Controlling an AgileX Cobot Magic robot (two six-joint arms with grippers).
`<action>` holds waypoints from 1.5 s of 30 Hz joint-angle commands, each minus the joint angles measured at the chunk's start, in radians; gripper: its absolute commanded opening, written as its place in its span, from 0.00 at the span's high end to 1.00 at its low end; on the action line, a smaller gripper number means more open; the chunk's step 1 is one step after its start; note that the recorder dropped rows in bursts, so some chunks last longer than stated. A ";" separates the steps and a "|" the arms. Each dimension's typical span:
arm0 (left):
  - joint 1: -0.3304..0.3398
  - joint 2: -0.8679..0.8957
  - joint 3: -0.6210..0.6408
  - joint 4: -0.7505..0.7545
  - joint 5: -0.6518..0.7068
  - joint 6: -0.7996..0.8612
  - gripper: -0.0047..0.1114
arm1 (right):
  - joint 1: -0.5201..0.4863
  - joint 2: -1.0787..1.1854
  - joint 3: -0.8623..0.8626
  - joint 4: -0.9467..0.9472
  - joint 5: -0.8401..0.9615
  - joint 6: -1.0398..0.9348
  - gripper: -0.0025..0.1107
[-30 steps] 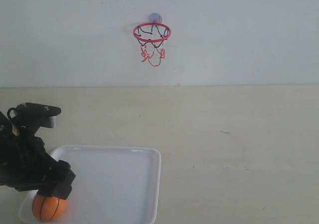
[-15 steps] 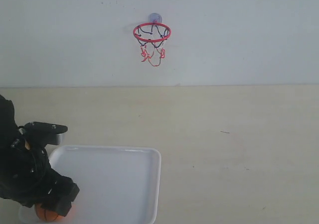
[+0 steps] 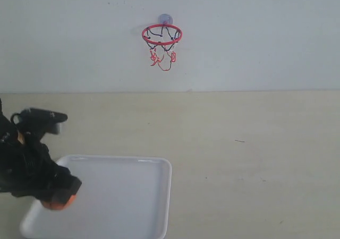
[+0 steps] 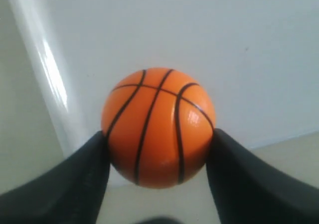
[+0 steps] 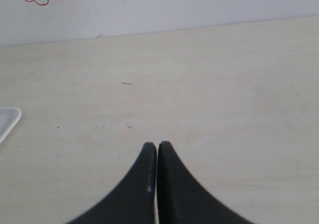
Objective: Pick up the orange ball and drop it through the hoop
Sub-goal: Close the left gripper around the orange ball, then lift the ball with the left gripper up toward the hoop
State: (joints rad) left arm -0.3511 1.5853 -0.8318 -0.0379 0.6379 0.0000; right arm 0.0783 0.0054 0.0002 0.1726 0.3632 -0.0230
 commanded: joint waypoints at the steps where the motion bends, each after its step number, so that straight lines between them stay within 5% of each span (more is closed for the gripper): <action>1: -0.008 -0.144 -0.065 0.009 -0.067 0.000 0.92 | 0.000 -0.005 0.000 -0.003 -0.006 -0.002 0.98; 12: -0.008 -0.237 -0.089 0.038 -0.657 0.000 0.92 | 0.000 -0.005 0.000 -0.003 -0.006 -0.002 0.98; 23: -0.008 -0.001 -0.099 0.038 -1.248 -0.150 0.92 | 0.000 -0.005 0.000 -0.003 -0.006 -0.002 0.98; 33: -0.008 0.200 -0.463 0.151 -0.935 -0.127 0.92 | 0.046 -0.005 0.000 -0.001 -0.006 -0.002 0.98; 40: 0.032 0.309 -0.716 0.151 -0.678 -0.464 0.92 | 0.061 -0.005 0.000 -0.001 -0.006 -0.002 0.98; 45: 0.062 0.357 -0.820 0.146 -0.488 -0.471 0.92 | 0.061 -0.005 0.000 -0.001 -0.006 -0.002 0.98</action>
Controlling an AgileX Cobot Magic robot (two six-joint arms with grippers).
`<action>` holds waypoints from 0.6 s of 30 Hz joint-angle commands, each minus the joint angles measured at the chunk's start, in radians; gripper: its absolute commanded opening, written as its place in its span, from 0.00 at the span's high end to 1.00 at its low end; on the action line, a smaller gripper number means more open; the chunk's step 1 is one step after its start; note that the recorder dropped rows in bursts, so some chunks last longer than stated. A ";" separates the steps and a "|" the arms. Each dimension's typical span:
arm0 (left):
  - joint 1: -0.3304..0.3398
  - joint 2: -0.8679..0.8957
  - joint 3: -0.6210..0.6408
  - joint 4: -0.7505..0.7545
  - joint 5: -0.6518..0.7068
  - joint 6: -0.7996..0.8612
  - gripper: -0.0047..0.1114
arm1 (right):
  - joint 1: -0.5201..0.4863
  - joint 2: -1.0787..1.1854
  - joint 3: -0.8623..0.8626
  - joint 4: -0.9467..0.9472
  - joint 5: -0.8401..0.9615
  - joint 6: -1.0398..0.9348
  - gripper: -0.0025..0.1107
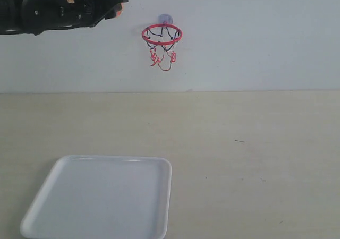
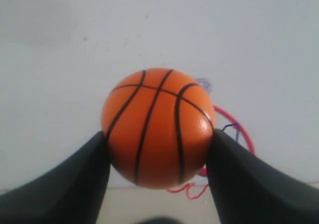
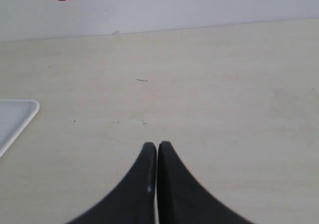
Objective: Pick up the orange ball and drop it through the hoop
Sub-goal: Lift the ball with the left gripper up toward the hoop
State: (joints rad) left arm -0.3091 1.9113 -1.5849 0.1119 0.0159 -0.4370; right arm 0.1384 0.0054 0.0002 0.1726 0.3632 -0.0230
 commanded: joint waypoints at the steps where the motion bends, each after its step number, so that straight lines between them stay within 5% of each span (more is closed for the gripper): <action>1: 0.020 0.038 -0.078 -0.016 0.141 -0.026 0.92 | 0.001 -0.005 0.000 -0.001 -0.006 -0.002 0.98; 5: 0.020 0.057 -0.125 -0.048 0.174 0.082 0.92 | 0.001 -0.005 0.000 -0.001 -0.006 -0.002 0.98; 10: 0.038 0.100 -0.212 -0.087 0.404 0.249 0.92 | 0.001 -0.005 0.000 -0.001 -0.006 -0.002 0.98; 18: 0.175 0.195 -0.378 -1.036 0.760 1.093 0.92 | 0.001 -0.005 0.000 -0.001 -0.006 -0.002 0.98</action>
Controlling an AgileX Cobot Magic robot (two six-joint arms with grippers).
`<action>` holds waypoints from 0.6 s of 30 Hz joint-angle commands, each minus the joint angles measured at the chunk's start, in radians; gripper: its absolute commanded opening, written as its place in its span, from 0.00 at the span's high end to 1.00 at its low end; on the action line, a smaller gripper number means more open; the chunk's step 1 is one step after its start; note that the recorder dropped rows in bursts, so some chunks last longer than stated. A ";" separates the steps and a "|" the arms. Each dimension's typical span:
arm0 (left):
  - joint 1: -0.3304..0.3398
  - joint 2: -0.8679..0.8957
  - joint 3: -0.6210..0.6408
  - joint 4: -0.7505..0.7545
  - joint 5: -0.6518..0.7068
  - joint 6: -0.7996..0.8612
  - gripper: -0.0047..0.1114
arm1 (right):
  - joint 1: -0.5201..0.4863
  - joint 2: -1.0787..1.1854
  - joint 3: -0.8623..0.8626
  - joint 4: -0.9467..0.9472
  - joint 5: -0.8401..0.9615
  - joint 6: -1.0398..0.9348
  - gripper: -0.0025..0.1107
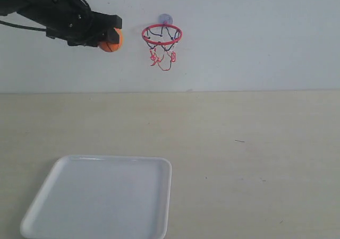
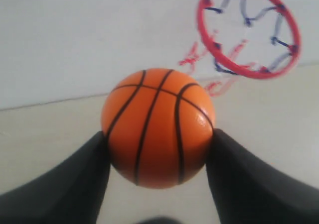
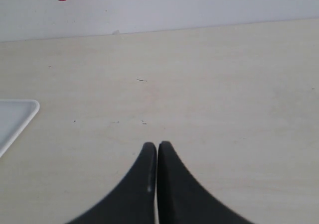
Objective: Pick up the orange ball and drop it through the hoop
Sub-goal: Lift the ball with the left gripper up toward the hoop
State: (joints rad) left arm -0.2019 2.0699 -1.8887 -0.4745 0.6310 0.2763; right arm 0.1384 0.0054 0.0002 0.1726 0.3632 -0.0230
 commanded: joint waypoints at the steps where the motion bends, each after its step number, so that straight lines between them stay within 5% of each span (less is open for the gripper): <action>1: 0.085 0.046 -0.089 -0.514 0.148 0.430 0.92 | 0.001 -0.005 0.000 -0.001 -0.006 -0.002 0.98; 10: 0.134 0.120 -0.229 -0.503 0.204 0.538 0.92 | 0.001 -0.005 0.000 -0.001 -0.006 -0.002 0.98; 18: 0.128 0.242 -0.373 -0.683 0.206 0.581 0.92 | 0.001 -0.005 0.000 -0.001 -0.006 -0.002 0.98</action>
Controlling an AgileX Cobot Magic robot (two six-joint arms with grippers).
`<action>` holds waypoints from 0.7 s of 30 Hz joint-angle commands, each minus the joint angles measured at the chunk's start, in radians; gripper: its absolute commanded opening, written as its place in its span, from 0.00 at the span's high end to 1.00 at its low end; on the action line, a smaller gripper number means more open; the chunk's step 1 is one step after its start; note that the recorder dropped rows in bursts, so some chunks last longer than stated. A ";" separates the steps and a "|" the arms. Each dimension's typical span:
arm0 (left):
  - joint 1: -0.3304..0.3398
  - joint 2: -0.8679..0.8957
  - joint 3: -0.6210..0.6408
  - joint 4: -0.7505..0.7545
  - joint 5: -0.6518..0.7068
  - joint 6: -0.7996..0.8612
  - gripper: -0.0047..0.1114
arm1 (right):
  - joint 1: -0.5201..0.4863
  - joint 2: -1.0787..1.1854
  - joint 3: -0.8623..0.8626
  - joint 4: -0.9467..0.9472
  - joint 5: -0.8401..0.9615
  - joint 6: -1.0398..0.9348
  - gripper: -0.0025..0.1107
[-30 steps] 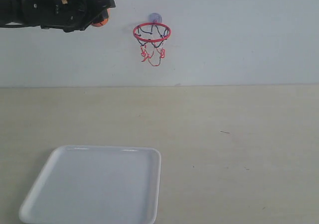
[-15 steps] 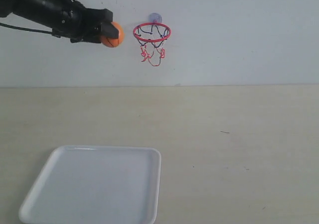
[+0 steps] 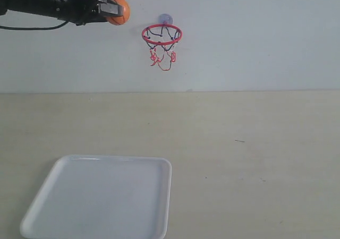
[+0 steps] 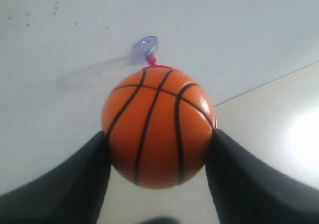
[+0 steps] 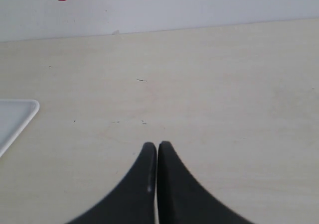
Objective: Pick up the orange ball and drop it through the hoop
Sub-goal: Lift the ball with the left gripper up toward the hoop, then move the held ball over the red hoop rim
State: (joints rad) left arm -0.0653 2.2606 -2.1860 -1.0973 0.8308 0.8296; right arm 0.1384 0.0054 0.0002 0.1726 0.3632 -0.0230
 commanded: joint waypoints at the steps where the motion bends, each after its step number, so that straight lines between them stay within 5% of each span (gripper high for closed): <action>1: -0.013 0.062 -0.094 -0.065 0.008 0.028 0.92 | 0.001 -0.005 0.000 -0.001 -0.006 -0.002 0.98; 8: -0.065 0.149 -0.241 -0.082 -0.003 0.070 0.92 | 0.001 -0.005 0.000 -0.001 -0.006 -0.002 0.98; 21: -0.075 0.204 -0.249 -0.308 0.045 0.387 0.92 | 0.001 -0.005 0.000 -0.001 -0.006 -0.002 0.98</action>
State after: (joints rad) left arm -0.1364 2.4441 -2.4287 -1.3497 0.8743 1.1614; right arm 0.1384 0.0054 0.0002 0.1726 0.3632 -0.0230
